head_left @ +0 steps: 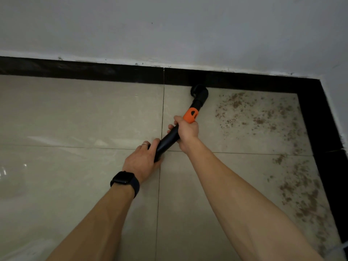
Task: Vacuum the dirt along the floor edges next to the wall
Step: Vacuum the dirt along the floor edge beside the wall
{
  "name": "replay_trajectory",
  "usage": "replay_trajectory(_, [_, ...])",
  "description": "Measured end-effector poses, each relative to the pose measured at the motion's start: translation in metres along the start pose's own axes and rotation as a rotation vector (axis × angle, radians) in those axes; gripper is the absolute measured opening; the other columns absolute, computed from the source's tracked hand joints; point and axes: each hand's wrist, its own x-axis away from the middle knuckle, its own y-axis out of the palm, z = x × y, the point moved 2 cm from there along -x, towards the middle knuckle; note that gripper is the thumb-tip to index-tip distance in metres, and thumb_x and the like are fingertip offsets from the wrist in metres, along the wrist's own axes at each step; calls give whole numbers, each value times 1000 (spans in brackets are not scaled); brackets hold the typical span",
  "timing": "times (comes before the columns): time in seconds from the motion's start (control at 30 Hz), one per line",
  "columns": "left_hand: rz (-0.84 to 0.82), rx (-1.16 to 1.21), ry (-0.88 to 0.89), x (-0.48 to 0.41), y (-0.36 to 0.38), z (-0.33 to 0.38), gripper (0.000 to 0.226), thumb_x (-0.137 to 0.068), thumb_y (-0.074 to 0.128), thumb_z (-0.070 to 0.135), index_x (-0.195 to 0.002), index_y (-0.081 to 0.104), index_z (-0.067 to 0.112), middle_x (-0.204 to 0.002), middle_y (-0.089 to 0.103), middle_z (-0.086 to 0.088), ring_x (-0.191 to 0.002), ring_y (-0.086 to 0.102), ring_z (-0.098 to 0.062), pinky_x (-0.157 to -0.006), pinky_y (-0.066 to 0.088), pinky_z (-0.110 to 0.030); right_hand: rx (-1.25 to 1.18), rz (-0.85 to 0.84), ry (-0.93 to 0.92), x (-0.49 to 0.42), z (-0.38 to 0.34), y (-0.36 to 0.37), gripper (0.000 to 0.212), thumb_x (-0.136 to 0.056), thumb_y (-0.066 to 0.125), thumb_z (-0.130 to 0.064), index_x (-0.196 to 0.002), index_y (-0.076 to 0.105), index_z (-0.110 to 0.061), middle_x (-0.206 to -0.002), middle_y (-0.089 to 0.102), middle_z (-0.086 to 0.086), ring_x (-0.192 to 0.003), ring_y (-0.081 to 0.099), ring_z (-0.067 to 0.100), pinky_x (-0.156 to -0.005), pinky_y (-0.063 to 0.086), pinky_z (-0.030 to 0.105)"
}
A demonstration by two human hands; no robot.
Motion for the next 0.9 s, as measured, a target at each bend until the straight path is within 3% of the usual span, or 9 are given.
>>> replay_trajectory(0.27, [-194,-100,45,47,-10,-32,51,-89,60,28,-133,36,29,-109,52,0,-81,50,-17,-70,52,-34,-343,9,178,45,26,-27,14,-94,65,-14,-107,60,-10,-75,58,4,-62,60,19,-65,55,36])
replay_trajectory(0.43, [-282,-217,53,67,-14,-35,48,-84,59,22,-127,38,27,-108,49,0,-86,53,-20,-66,49,-32,-390,120,167,74,65,-43,14,-96,63,-9,-109,57,-10,-69,55,2,-59,59,17,-81,57,43])
replay_trajectory(0.6, [-303,-275,122,84,-10,-24,49,-84,60,28,-128,38,30,-110,52,0,-90,56,-21,-69,50,-33,-400,241,118,89,77,-62,5,-98,60,-10,-101,55,-11,-66,54,1,-54,57,15,-62,56,34])
replay_trajectory(0.9, [-313,-392,241,82,1,19,47,-89,59,34,-130,39,23,-111,55,0,-91,58,-20,-62,40,-30,-338,358,31,84,63,-97,11,-96,59,-13,-99,48,-12,-70,54,5,-47,55,15,-57,55,33])
